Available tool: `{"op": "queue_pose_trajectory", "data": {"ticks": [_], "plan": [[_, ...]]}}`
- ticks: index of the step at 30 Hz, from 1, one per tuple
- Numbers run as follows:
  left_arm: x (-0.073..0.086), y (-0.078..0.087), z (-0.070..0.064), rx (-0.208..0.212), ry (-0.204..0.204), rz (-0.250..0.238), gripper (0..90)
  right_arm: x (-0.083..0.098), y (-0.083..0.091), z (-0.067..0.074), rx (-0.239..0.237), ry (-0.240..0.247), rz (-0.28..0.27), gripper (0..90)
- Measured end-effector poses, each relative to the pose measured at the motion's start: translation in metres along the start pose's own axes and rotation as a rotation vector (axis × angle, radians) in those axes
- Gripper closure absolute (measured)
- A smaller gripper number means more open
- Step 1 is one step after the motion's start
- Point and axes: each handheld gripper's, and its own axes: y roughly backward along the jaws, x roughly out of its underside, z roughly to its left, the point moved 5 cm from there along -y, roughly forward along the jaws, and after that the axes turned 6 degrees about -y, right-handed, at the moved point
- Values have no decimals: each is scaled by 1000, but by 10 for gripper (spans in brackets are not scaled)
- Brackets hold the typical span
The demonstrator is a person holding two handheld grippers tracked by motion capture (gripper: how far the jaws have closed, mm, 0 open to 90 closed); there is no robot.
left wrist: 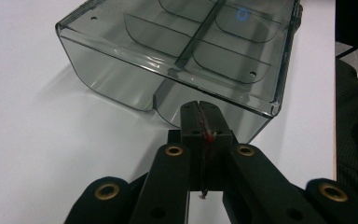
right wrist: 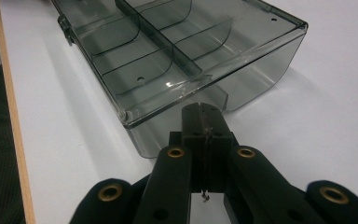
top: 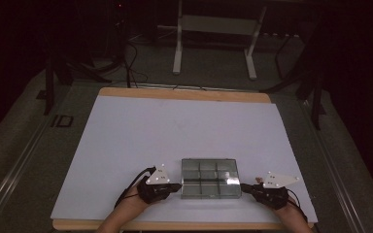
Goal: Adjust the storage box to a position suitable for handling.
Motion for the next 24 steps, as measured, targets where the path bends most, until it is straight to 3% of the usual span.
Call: {"op": "queue_pose_trajectory", "data": {"ticks": [24], "plan": [[-5,5,-2,-2,-1,-9,899,-5,5,2,-16,-1,-18,900]]}}
